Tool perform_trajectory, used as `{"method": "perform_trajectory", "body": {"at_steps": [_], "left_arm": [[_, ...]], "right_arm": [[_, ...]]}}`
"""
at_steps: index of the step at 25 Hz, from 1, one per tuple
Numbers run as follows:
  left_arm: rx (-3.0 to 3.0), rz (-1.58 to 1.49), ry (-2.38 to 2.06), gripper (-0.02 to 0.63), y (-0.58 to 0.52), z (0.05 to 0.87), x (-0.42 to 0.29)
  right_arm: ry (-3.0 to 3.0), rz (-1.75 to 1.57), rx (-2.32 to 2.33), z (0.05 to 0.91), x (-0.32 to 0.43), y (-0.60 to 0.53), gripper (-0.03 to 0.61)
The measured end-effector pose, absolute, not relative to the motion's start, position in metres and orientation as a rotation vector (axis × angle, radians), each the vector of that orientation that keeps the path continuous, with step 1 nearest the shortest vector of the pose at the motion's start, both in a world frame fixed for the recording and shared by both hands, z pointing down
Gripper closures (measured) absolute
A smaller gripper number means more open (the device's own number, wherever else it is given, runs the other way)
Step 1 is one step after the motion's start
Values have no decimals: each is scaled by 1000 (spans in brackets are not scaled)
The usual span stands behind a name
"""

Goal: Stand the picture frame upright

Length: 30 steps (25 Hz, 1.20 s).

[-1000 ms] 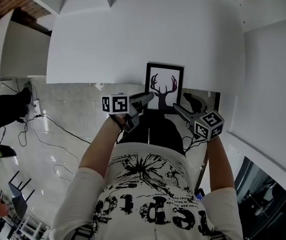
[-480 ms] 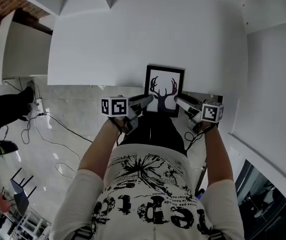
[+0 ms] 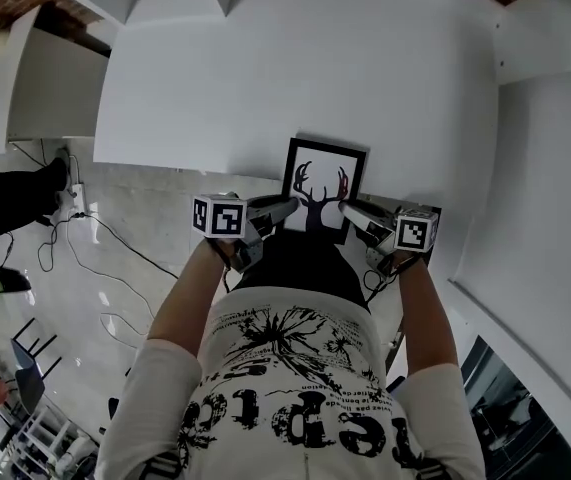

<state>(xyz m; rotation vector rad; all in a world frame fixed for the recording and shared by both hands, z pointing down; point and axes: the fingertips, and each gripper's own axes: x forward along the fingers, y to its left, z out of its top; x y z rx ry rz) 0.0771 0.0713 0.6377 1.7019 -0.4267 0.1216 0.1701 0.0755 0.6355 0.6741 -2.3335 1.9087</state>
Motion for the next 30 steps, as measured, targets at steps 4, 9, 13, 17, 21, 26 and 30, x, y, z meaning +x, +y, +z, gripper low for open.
{"method": "perform_trajectory", "body": {"at_steps": [4, 9, 13, 17, 21, 26, 30], "left_arm": [[1742, 125, -397, 523, 73, 630, 77], [1814, 133, -426, 523, 74, 616, 82], [1900, 133, -448, 523, 67, 598, 103], [1976, 110, -472, 522, 28, 558, 123], [2054, 100, -469, 522, 13, 531, 129], [2153, 66, -528, 522, 10, 494, 122], [2187, 7, -602, 522, 11, 477, 117]], "right_arm": [[-2351, 1873, 604, 623, 166, 74, 483], [-2371, 1838, 619, 614, 178, 78, 486], [-2471, 1817, 595, 591, 198, 70, 489], [-2555, 1705, 576, 557, 219, 30, 491], [-2645, 1625, 542, 527, 220, 12, 491], [-2739, 1515, 500, 489, 214, 6, 492], [-2773, 1452, 453, 471, 211, 6, 492]]}}
